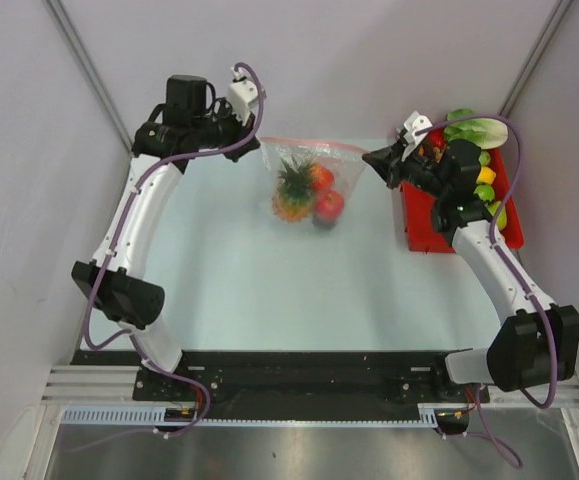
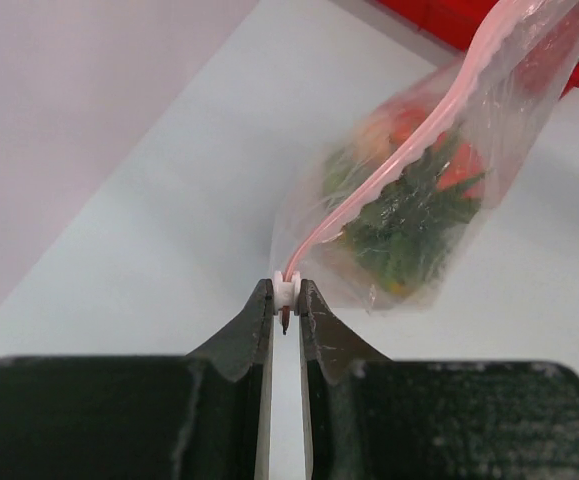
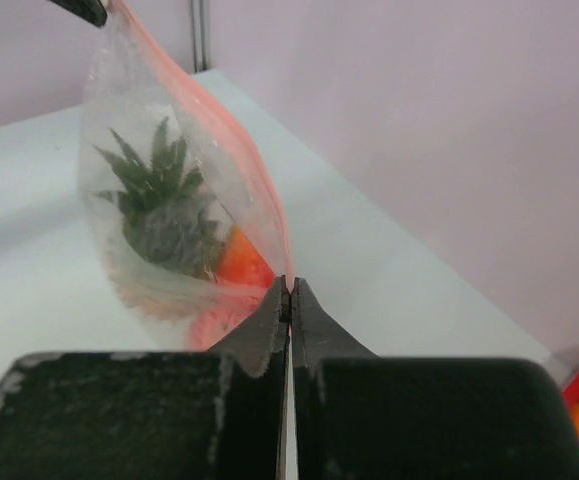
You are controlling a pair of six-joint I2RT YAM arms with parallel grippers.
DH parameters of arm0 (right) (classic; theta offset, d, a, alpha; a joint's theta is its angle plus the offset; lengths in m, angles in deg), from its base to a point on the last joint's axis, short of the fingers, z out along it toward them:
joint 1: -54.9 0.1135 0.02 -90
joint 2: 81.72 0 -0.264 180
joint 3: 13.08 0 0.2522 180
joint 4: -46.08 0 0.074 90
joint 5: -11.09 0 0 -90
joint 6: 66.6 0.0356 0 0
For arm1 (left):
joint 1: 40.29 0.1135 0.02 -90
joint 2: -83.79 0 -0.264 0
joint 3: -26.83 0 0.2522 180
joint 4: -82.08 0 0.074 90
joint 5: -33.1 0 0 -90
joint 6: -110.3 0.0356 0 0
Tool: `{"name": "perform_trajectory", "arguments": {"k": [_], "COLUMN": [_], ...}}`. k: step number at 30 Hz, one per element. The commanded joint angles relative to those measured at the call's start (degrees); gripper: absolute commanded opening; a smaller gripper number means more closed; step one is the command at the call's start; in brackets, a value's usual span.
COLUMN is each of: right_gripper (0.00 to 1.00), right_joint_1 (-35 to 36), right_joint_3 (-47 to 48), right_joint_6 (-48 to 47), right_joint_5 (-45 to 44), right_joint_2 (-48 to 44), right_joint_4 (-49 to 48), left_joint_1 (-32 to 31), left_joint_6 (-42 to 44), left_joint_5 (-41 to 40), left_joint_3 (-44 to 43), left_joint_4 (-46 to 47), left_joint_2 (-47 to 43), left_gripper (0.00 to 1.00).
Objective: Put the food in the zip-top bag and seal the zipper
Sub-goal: Place the zipper food storage bag at the center of the board.
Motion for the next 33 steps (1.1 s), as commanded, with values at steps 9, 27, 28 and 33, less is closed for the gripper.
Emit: {"name": "perform_trajectory", "arguments": {"k": [9, 27, 28, 33], "right_gripper": [0.00, 0.14, 0.24, 0.85], "right_joint_1": [6.8, 8.5, 8.6, 8.1], "right_joint_3": [-0.5, -19.5, -19.4, -19.2], "right_joint_6": [-23.4, -44.4, -44.3, -38.6], "right_joint_5": [14.1, 11.1, 11.0, 9.4], "right_joint_2": [5.9, -7.0, -7.7, -19.5], "right_joint_4": [30.1, 52.5, 53.2, 53.5], "left_joint_1": [-2.4, -12.8, -13.3, -13.7], "left_joint_6": [12.9, 13.1, 13.5, 11.2], "left_joint_5": [3.9, 7.1, 7.2, 7.9], "left_joint_3": [34.8, 66.4, 66.3, 61.7], "left_joint_4": [8.9, 6.7, 5.5, 2.0], "left_joint_2": [-15.3, -33.1, -33.6, -35.3], "left_gripper": [0.00, 0.28, 0.35, 0.82]}}
